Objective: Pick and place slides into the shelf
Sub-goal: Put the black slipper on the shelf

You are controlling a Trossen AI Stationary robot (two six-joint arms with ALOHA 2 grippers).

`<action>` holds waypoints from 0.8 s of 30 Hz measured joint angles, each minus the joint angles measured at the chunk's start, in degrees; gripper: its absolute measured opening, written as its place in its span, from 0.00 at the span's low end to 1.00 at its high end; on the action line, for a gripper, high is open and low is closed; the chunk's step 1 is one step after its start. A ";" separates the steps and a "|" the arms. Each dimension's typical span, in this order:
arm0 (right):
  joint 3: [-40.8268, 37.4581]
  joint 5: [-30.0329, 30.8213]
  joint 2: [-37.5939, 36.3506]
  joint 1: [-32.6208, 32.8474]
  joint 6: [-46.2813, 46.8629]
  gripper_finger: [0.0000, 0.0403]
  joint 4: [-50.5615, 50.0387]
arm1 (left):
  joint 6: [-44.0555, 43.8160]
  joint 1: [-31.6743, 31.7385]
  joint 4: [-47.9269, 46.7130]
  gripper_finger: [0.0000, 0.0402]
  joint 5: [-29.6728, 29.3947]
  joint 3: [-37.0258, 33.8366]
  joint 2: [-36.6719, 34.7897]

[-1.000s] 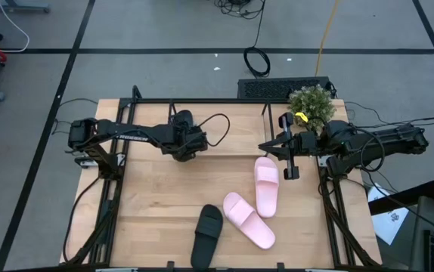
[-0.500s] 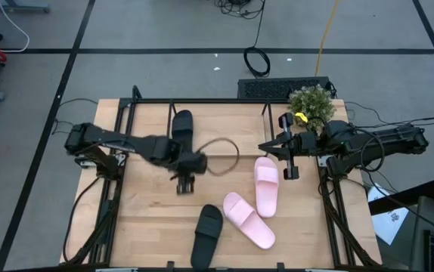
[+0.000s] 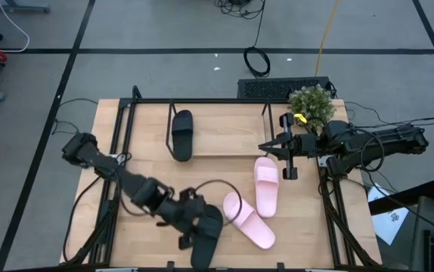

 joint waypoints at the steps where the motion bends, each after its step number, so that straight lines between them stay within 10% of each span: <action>1: 0.00 -0.08 0.00 0.02 0.00 0.02 -0.14 | -0.26 -0.82 0.89 0.50 -0.49 -0.05 0.96; 24: -0.04 -0.44 -0.04 0.02 2.09 0.02 -5.86 | -7.28 -3.85 -1.00 0.50 -1.98 -0.15 13.79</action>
